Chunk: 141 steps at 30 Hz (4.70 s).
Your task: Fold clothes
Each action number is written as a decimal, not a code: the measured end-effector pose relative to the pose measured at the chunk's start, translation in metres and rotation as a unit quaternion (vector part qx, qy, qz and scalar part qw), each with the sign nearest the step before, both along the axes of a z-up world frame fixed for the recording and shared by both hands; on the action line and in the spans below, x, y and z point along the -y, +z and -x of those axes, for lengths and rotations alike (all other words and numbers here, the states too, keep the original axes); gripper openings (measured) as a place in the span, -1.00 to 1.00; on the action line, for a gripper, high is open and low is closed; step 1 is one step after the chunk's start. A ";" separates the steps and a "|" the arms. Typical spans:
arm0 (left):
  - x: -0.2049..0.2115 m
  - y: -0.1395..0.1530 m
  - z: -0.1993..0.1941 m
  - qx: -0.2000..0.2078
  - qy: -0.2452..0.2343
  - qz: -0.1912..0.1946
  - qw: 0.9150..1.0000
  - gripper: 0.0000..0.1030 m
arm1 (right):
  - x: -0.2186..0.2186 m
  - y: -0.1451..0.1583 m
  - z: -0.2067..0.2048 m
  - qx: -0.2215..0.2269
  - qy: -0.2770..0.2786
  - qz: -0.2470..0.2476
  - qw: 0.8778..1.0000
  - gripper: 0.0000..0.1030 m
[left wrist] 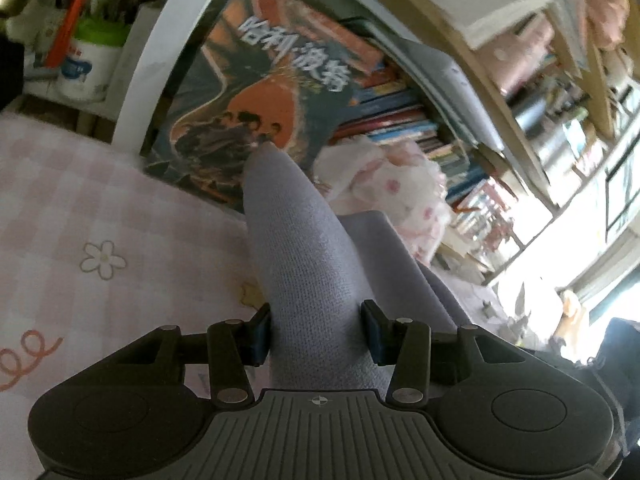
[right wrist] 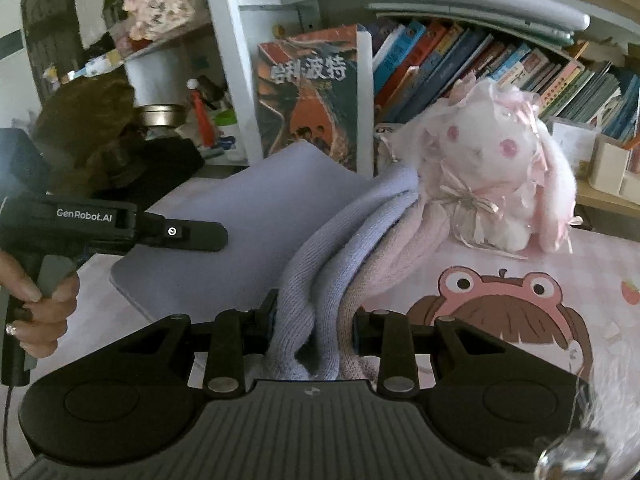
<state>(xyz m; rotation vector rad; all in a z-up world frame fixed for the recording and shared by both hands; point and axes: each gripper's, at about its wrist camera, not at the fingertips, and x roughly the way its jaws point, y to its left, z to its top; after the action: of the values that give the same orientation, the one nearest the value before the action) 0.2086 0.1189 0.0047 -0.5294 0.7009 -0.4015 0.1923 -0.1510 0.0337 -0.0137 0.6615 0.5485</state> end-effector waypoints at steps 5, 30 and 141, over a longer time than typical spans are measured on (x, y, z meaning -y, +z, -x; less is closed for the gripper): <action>-0.003 -0.018 -0.017 -0.009 0.022 0.016 1.000 -0.15 | -0.011 -0.008 -0.028 0.007 0.014 0.027 1.000 -0.42; 0.017 -0.007 0.031 0.005 0.075 -0.125 0.989 0.18 | 0.037 -0.036 -0.027 -0.056 -0.144 -0.035 0.987 0.62; 0.088 -0.011 0.135 -0.012 0.158 -0.258 0.953 1.00 | 0.040 -0.043 0.097 -0.031 -0.162 0.047 0.985 0.97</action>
<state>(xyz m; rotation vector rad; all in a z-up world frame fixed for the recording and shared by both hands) 0.0733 0.0314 -0.0062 -0.1422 0.6976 0.0939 0.0950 -0.1905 -0.0097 0.0226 0.7324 0.2045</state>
